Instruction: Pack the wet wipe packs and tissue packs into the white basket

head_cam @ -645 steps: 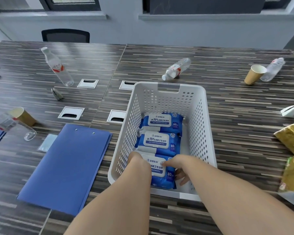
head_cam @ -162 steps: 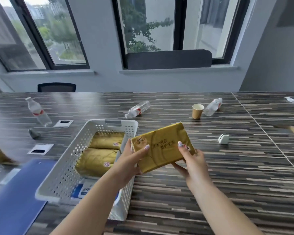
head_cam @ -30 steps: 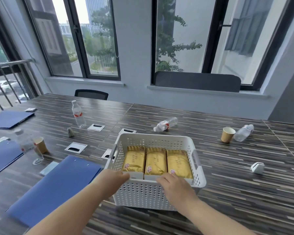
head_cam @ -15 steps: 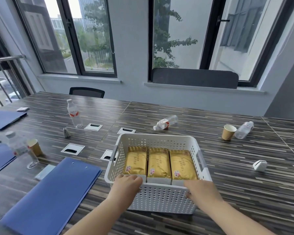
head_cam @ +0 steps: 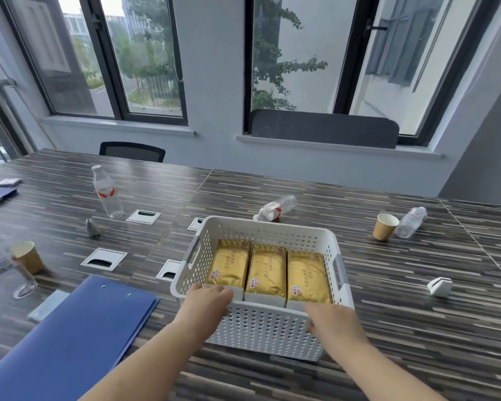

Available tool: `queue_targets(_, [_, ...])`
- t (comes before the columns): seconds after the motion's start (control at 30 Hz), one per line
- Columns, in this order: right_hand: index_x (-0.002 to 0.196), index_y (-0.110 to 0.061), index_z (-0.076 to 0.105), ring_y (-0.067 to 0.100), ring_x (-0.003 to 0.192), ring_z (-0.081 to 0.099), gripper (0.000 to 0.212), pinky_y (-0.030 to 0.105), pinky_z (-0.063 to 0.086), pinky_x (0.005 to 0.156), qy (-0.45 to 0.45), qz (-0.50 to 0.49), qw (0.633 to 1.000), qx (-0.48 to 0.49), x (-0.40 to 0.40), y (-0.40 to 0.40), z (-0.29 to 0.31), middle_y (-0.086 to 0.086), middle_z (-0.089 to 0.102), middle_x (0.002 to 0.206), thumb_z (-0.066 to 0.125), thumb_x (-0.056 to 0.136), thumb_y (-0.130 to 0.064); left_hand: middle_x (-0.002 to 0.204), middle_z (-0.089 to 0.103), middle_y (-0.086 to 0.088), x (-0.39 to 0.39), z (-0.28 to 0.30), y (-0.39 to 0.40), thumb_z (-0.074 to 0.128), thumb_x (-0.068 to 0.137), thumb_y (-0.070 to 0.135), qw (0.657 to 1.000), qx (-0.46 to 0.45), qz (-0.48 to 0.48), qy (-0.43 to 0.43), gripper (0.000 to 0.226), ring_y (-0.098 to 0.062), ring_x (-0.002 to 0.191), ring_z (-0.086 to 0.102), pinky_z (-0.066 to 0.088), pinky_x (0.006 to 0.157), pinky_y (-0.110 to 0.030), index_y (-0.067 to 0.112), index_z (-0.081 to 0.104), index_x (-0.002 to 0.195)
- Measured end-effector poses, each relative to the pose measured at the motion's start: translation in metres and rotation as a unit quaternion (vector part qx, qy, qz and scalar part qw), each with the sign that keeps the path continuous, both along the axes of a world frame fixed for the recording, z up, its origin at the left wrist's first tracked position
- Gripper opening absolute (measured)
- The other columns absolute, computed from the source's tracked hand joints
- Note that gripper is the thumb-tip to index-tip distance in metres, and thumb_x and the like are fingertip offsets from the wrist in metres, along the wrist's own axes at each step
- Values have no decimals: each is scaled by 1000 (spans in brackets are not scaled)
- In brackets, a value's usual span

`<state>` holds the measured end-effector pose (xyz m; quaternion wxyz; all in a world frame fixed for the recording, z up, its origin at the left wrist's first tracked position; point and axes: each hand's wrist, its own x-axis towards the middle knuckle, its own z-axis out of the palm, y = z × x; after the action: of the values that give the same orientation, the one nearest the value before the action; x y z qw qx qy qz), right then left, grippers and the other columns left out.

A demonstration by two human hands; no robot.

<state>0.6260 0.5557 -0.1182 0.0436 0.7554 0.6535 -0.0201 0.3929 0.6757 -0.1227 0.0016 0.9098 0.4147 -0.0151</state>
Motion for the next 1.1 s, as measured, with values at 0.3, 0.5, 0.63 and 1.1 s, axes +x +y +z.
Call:
queue_targets(0.3, [108,-22,56,24,89,68,18,30,44,65,-24,-3,1000,3,9,26,2,-1,70,100,49,92,-23,108,64,4,11,3,27,51,94,22,1000,-1,-5,-10,10,-19,104,59,33,96,-34,17,55,103])
queue_targets(0.5, [108,-21,55,23,88,67,17,30,42,62,-24,1,1000,7,17,43,4,-1,70,98,48,93,-23,108,64,4,18,1,46,50,94,23,1000,8,-9,-4,10,-20,106,59,32,95,-32,17,53,101])
queue_targets(0.63, [106,-20,56,24,88,67,15,29,38,61,-32,4,999,-3,19,48,3,0,69,100,49,94,-25,110,64,3,22,1,51,49,95,25,1000,9,-5,0,12,-21,108,58,32,97,-34,17,53,103])
queue_targets(1.1, [98,-15,54,26,83,63,12,32,43,62,-13,2,1000,-24,16,42,9,3,67,95,47,94,-24,115,62,9,17,11,41,59,88,42,1000,-27,4,-3,32,-15,113,56,28,106,-33,25,57,116])
